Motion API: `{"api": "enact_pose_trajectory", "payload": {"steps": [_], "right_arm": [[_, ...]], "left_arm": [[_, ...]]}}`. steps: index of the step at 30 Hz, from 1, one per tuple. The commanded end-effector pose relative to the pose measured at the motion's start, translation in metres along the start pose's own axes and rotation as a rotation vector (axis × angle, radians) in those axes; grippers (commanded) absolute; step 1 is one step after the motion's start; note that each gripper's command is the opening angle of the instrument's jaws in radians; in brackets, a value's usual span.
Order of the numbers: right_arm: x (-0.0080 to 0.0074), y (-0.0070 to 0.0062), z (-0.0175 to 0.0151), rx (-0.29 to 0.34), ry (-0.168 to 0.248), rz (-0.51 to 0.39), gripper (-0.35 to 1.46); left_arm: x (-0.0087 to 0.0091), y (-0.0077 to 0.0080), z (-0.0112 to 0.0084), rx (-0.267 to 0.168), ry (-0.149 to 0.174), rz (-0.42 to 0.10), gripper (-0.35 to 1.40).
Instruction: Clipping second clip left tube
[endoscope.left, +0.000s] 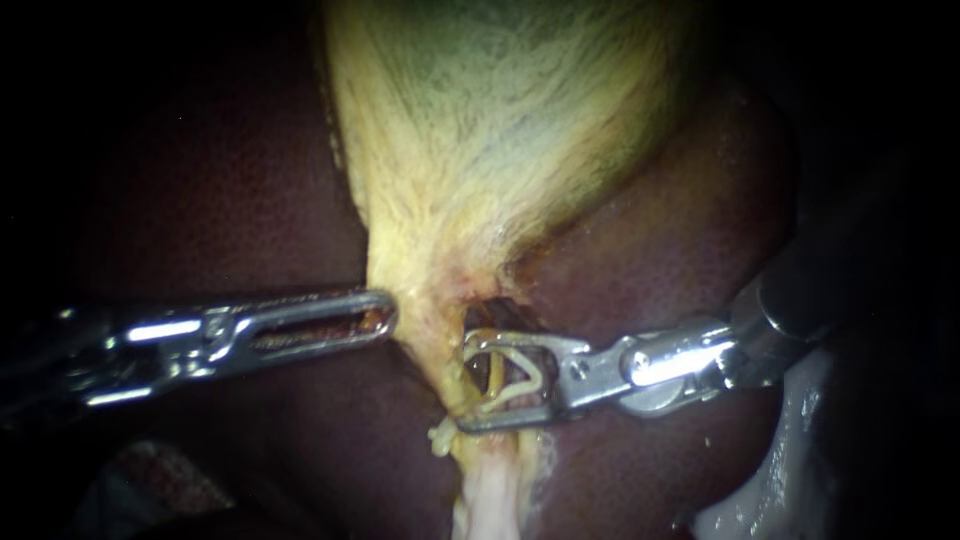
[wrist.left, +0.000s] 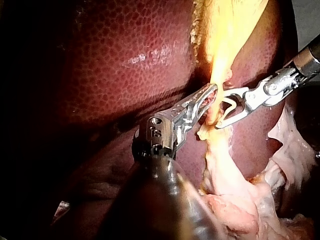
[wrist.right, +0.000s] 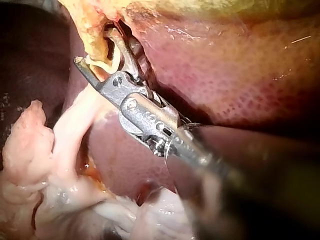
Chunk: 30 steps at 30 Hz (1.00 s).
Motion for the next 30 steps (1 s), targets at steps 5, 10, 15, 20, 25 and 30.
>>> {"api": "enact_pose_trajectory", "payload": {"steps": [5,10,15,20,25,30], "right_arm": [[0.0001,-0.0010,0.0011,0.040,-0.042,0.009,0.46],[0.0003,-0.0012,0.0016,0.039,-0.043,0.027,0.40],[0.0001,-0.0013,0.0018,0.039,-0.049,0.024,0.37],[0.0001,-0.0013,0.0016,0.039,-0.052,0.036,0.11],[0.0002,-0.0012,0.0009,0.041,-0.052,0.068,-0.35],[0.0000,-0.0011,0.0010,0.041,-0.064,0.073,-0.35]], "left_arm": [[-0.0001,-0.0004,0.0011,0.002,0.002,-0.003,-0.33],[-0.0002,-0.0006,0.0016,0.003,0.002,-0.004,-0.33],[-0.0002,-0.0008,0.0020,0.004,0.002,-0.004,-0.33],[-0.0002,-0.0008,0.0020,0.004,0.002,-0.004,-0.33],[-0.0002,-0.0007,0.0020,0.004,0.002,-0.004,-0.33],[-0.0002,-0.0007,0.0020,0.004,0.002,-0.004,-0.33]]}}
